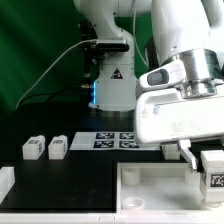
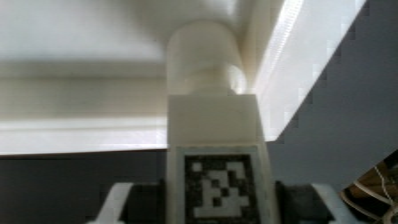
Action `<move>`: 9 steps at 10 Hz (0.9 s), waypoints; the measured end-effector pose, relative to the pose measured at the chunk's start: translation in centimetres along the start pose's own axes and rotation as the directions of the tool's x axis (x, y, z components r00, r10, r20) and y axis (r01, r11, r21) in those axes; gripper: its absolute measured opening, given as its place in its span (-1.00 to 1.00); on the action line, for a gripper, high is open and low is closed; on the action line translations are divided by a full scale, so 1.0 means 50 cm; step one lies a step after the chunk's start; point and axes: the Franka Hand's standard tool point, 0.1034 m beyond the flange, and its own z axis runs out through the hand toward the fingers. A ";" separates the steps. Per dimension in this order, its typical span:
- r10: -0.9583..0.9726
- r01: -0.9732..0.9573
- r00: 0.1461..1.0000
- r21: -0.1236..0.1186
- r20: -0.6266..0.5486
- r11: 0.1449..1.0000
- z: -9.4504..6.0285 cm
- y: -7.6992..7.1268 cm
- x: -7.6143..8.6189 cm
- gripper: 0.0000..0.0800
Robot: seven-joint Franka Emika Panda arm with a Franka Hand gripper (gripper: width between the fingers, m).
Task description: Assemble one leg
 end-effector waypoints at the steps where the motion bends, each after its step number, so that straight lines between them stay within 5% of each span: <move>1: 0.001 -0.001 1.000 0.002 0.017 1.000 0.001 0.001 0.001 -0.27; 2: 0.001 -0.001 1.000 0.003 0.030 1.000 0.004 0.001 -0.005 -0.27; 4: 0.001 -0.002 1.000 0.003 0.031 1.000 0.004 0.001 -0.006 0.51; 9: 0.002 -0.002 0.999 0.003 0.034 1.000 0.005 0.001 -0.008 0.62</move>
Offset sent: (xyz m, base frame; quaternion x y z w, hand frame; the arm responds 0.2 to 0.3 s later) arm 0.0000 0.0000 0.0000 0.0000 0.0000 0.0000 1.0000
